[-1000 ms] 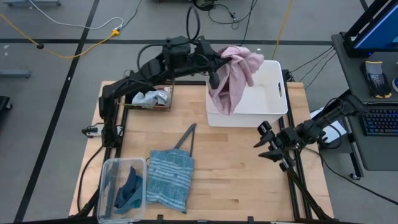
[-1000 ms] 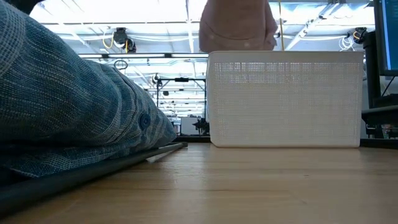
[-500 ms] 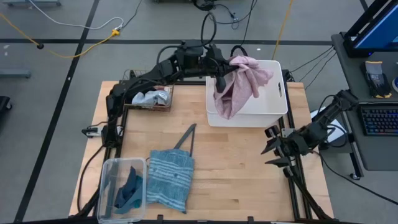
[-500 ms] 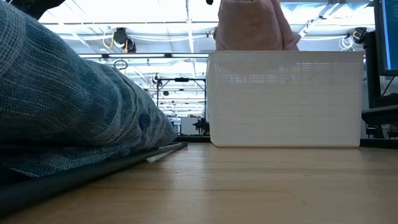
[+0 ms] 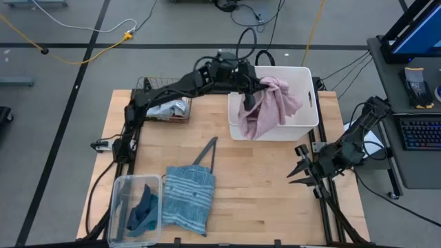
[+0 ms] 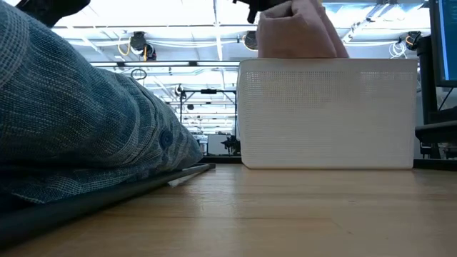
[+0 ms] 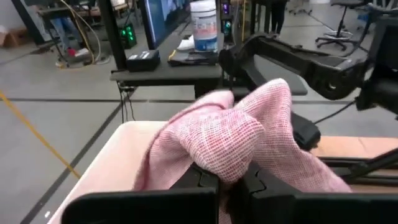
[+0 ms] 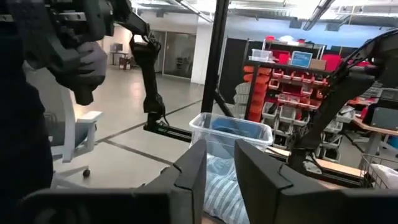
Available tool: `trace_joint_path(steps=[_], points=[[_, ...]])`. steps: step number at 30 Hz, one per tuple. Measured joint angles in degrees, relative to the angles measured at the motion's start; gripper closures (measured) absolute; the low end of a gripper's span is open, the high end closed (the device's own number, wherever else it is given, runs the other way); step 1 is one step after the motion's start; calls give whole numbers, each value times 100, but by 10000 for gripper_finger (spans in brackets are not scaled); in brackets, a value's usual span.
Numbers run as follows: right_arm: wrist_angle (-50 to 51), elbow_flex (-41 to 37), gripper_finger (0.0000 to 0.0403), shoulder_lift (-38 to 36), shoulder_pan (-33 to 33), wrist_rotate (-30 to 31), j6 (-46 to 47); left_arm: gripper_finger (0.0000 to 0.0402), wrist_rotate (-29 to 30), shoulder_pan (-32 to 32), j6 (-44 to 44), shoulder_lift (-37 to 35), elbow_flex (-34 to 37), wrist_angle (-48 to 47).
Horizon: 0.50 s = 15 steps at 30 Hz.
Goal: Pick & Place Cloths
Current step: Put the pink polo shirt into the white bin
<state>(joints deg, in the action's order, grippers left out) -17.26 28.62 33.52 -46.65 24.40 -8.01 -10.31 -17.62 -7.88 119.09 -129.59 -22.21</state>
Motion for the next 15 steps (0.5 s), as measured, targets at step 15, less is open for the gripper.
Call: trace_joint_path(steps=[15], points=[[-2, 0, 389, 0, -2, -17, 6, 402, 164, -481, -61, 107, -1, 802]])
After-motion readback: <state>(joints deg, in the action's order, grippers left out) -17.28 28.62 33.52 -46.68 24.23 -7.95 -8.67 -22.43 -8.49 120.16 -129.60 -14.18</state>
